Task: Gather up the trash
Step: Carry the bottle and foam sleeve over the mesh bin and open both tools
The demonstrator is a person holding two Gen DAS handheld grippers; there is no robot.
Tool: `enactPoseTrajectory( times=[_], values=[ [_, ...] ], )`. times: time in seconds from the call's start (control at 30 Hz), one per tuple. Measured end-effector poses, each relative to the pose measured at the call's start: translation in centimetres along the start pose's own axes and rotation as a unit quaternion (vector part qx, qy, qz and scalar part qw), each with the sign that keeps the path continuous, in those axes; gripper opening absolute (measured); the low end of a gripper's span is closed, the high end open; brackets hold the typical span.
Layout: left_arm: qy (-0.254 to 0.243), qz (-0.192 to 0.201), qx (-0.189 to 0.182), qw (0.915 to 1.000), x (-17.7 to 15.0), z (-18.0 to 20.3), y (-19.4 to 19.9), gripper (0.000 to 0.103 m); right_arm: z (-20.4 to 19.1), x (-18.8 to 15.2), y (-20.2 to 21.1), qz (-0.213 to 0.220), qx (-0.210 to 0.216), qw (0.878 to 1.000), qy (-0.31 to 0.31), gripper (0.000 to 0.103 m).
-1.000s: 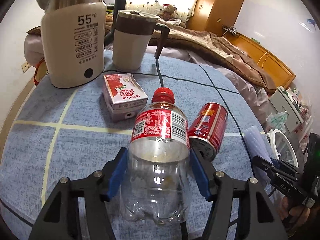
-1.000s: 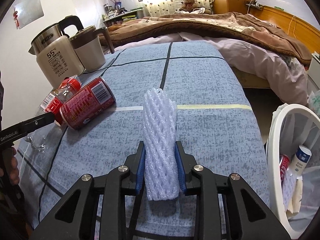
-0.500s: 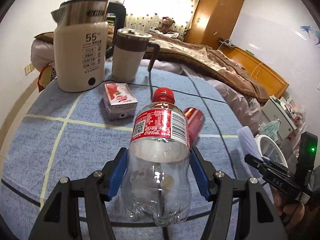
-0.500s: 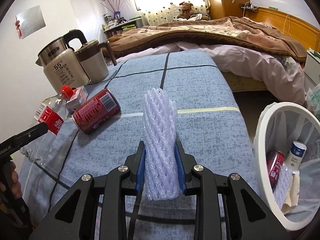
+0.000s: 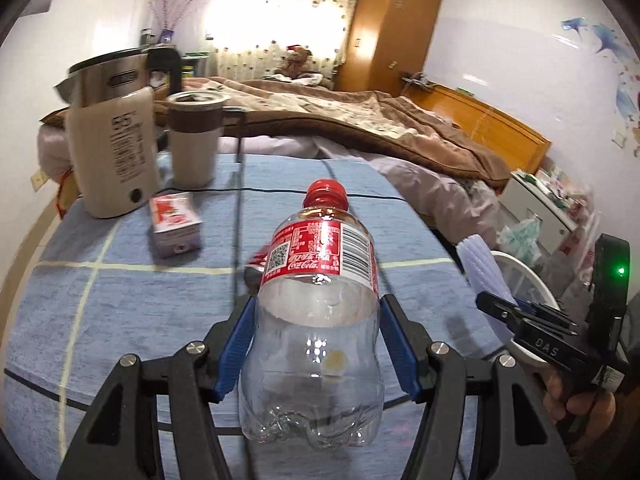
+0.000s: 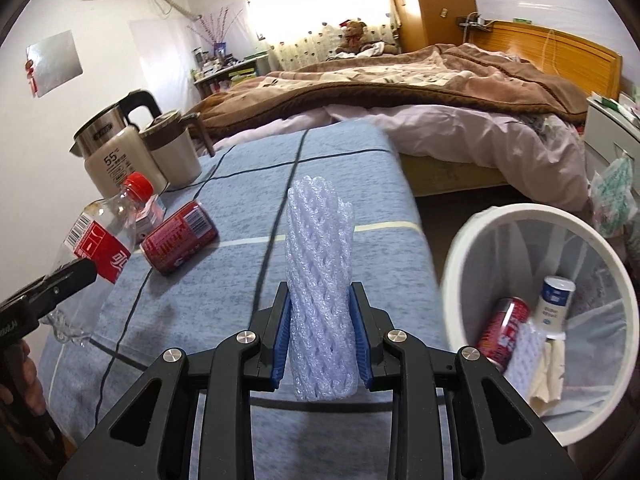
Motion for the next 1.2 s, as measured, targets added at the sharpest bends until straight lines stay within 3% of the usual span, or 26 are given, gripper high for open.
enactPoseTrajectory(
  times=[0.53,1.2],
  values=[
    [-0.052,-0.005,-0.048,0.9975,0.7,9.1,-1.8,0.065,7.2,0.7,3.8,0.032,-0.047,0.998,-0.041,0.029],
    [-0.113,-0.029,-0.119,0.986,1.2,21.3,-5.4,0.065,16.4,0.4,7.1,0.044,-0.103,0.989,-0.093,0.029]
  ],
)
Point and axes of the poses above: each gripper's, at about its wrist camera, not at the fingertips, and y roughly against the way its jaws point, z to its right, x to its top, the point moved 7 cm from there along -y, roughly the way its jaws point, and after that the axes turned 7 degrees about -y, right-handed, at the moved point
